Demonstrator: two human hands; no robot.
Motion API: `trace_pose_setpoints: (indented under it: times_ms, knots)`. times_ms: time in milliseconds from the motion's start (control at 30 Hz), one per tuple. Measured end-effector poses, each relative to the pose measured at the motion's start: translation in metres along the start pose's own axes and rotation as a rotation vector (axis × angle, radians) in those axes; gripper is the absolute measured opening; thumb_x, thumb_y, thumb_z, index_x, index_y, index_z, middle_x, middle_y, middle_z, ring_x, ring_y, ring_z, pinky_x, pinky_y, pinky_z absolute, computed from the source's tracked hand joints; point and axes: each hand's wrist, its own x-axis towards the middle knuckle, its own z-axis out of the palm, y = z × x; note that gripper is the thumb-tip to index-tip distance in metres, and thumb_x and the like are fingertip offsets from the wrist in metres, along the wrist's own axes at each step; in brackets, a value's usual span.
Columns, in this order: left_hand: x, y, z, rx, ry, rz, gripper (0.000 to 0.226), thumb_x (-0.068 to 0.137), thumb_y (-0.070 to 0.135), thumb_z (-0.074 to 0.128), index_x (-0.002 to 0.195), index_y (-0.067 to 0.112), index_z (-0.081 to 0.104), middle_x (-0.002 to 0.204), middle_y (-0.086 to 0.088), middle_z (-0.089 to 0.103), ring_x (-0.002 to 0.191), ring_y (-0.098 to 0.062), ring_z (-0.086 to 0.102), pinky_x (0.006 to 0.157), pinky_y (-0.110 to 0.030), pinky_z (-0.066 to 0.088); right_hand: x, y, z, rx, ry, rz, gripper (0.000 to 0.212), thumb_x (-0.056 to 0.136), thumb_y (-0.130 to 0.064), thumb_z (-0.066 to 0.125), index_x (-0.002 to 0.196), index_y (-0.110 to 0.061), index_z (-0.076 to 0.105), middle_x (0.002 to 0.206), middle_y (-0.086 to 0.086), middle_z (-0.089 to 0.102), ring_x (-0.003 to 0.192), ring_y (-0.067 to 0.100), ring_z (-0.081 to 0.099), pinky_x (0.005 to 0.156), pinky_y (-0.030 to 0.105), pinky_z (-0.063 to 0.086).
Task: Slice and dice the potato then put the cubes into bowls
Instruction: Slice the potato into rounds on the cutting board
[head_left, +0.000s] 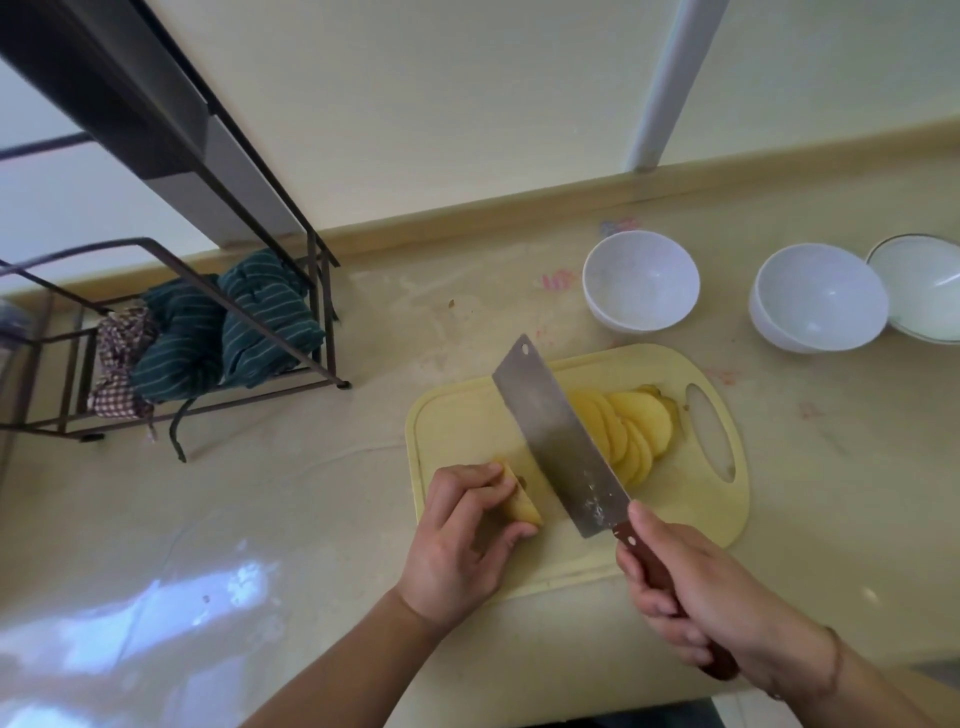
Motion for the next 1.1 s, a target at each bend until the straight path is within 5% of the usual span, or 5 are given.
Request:
trace_pose_setpoints:
  times_ms: [267, 433, 567, 833, 1100]
  knots:
    - [0.001, 0.001, 0.0, -0.01, -0.003, -0.008, 0.039, 0.093, 0.03, 0.073, 0.121, 0.008, 0.058, 0.122, -0.002, 0.052, 0.122, -0.017, 0.057, 0.106, -0.029, 0.048, -0.006, -0.017, -0.023, 0.401, 0.0, 0.075, 0.053, 0.087, -0.063, 0.043, 0.07, -0.013, 0.043, 0.057, 0.004, 0.02, 0.034, 0.008, 0.013, 0.036, 0.012, 0.022]
    - [0.0, 0.001, -0.003, -0.033, -0.026, -0.031, 0.035, 0.095, 0.029, 0.072, 0.121, 0.009, 0.06, 0.128, -0.004, 0.052, 0.123, -0.018, 0.057, 0.104, -0.03, 0.049, -0.021, -0.022, -0.037, 0.439, -0.028, 0.042, 0.061, 0.072, -0.069, 0.065, 0.07, -0.012, 0.043, 0.058, 0.005, 0.019, 0.033, 0.007, 0.014, 0.034, 0.014, 0.025]
    - [-0.001, 0.001, -0.003, -0.04, -0.03, -0.032, 0.026, 0.1, 0.025, 0.065, 0.119, 0.009, 0.06, 0.129, -0.006, 0.051, 0.119, -0.022, 0.058, 0.1, -0.033, 0.051, -0.033, -0.022, -0.027, 0.446, -0.135, 0.061, 0.064, 0.068, -0.072, 0.063, 0.07, -0.011, 0.043, 0.056, 0.007, 0.023, 0.034, 0.005, 0.017, 0.035, 0.016, 0.026]
    - [0.001, 0.003, -0.002, 0.024, 0.018, -0.042, 0.031, 0.097, 0.033, 0.07, 0.118, 0.013, 0.059, 0.123, -0.001, 0.053, 0.117, -0.014, 0.055, 0.104, -0.025, 0.047, -0.038, -0.016, 0.026, -0.042, 0.042, -0.054, 0.067, 0.086, -0.074, 0.038, 0.066, -0.01, 0.046, 0.052, 0.009, 0.032, 0.037, 0.015, 0.024, 0.039, 0.02, 0.021]
    - [0.001, 0.002, -0.001, -0.017, 0.055, -0.041, 0.029, 0.097, 0.034, 0.069, 0.117, 0.013, 0.062, 0.117, -0.001, 0.054, 0.111, -0.008, 0.057, 0.099, -0.02, 0.049, -0.049, -0.007, 0.045, -0.347, 0.177, -0.13, 0.068, 0.069, -0.078, 0.037, 0.068, -0.011, 0.049, 0.049, -0.002, 0.04, 0.046, 0.011, 0.04, 0.049, 0.022, 0.033]
